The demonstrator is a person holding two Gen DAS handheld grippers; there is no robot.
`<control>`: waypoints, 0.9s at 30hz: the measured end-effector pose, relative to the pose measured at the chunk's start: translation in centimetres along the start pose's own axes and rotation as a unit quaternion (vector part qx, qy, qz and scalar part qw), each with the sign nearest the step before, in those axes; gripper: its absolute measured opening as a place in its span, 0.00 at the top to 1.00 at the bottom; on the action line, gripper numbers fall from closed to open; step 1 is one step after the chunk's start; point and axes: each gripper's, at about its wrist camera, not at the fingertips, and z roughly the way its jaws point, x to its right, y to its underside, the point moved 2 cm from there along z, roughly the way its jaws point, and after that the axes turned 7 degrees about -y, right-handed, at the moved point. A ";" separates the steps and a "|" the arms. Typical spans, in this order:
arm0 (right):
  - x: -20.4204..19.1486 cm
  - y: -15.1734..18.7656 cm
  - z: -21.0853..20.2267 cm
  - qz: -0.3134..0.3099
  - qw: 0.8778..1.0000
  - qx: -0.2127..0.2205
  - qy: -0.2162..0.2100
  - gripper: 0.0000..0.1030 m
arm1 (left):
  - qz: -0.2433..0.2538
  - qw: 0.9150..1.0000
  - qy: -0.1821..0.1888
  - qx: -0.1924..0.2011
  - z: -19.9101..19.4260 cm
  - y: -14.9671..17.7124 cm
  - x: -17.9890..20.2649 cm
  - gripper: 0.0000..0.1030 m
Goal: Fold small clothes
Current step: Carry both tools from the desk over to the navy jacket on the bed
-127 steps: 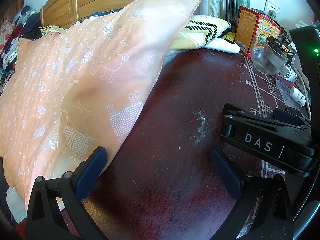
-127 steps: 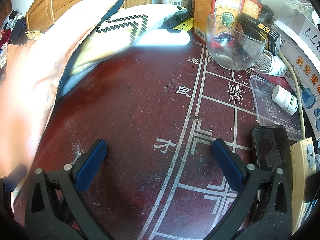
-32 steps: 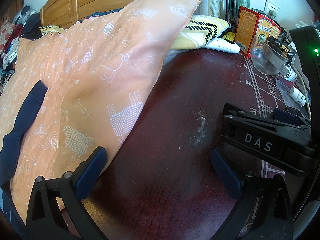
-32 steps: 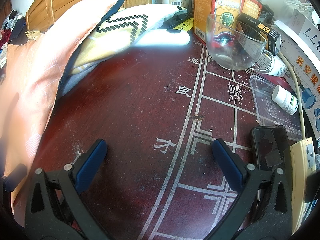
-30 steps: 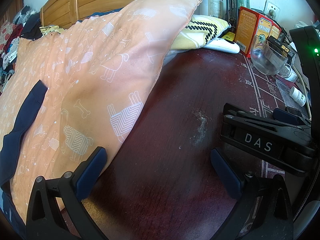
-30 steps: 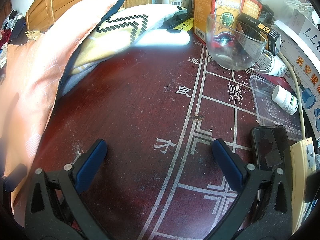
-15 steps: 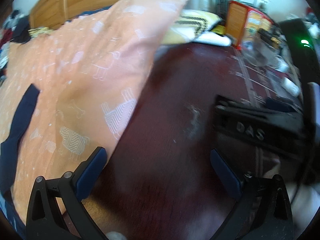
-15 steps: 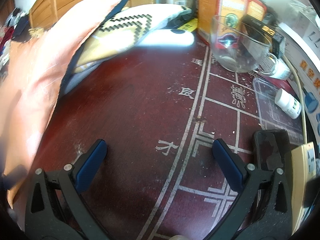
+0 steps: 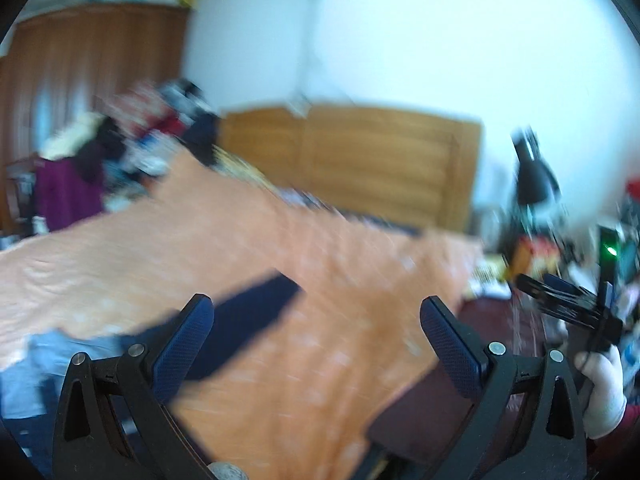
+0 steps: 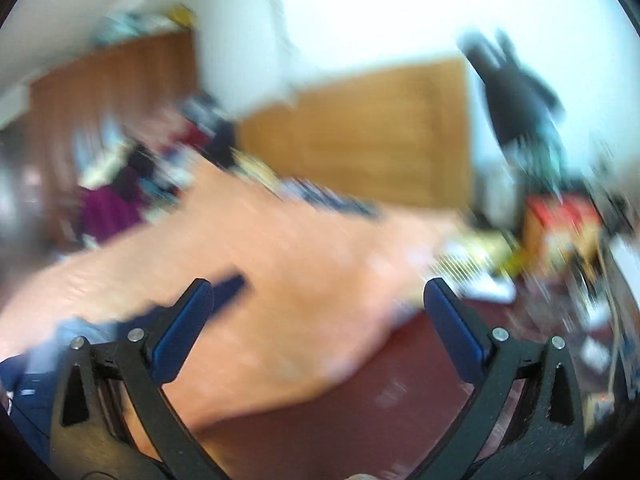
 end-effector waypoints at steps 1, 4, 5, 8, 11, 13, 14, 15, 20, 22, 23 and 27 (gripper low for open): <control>-2.0 -1.1 -1.0 -0.013 0.999 0.024 -0.029 0.00 | -0.013 0.999 -0.011 0.029 -3.0 -0.9 -1.7 0.00; -6.9 -3.2 -3.6 -0.042 0.988 0.097 -0.117 0.00 | -0.070 0.993 -0.014 0.090 -10.7 -2.4 -6.9 0.00; -8.3 -3.4 -4.0 -0.052 0.982 0.120 -0.134 0.00 | -0.079 0.992 -0.009 0.102 -12.5 -2.8 -7.4 0.00; -12.7 -3.0 -4.4 -0.050 0.965 0.134 -0.218 0.00 | -0.147 0.982 0.029 0.119 -17.5 -2.6 -11.6 0.00; -16.6 -0.6 -1.6 -0.030 0.962 0.082 -0.261 0.00 | -0.185 0.974 0.057 0.118 -20.9 -2.0 -13.7 0.00; -19.8 2.8 1.8 0.002 0.944 0.039 -0.329 0.00 | -0.187 0.974 0.054 0.118 -21.9 -1.6 -13.5 0.00; -21.6 4.7 3.6 0.016 0.936 0.008 -0.351 0.00 | -0.184 0.975 0.051 0.113 -21.7 -1.4 -12.9 0.00; -23.8 7.1 5.9 0.023 0.929 -0.033 -0.369 0.00 | -0.183 0.976 0.055 0.105 -21.3 -1.2 -12.1 0.00; -31.1 21.4 10.9 0.033 0.869 -0.265 -0.417 0.00 | -0.176 0.979 0.056 0.087 -20.9 -0.6 -11.6 0.00; -32.3 26.1 8.8 0.012 0.828 -0.338 -0.448 0.00 | -0.173 0.980 0.038 0.093 -21.3 -0.4 -12.8 0.00; -32.8 27.3 7.4 -0.028 0.822 -0.344 -0.453 0.00 | -0.173 0.980 0.022 0.100 -21.8 -0.1 -13.7 0.00; -32.5 24.1 5.2 -0.123 0.841 -0.280 -0.446 0.00 | -0.149 0.972 -0.101 0.150 -23.9 0.8 -18.4 0.00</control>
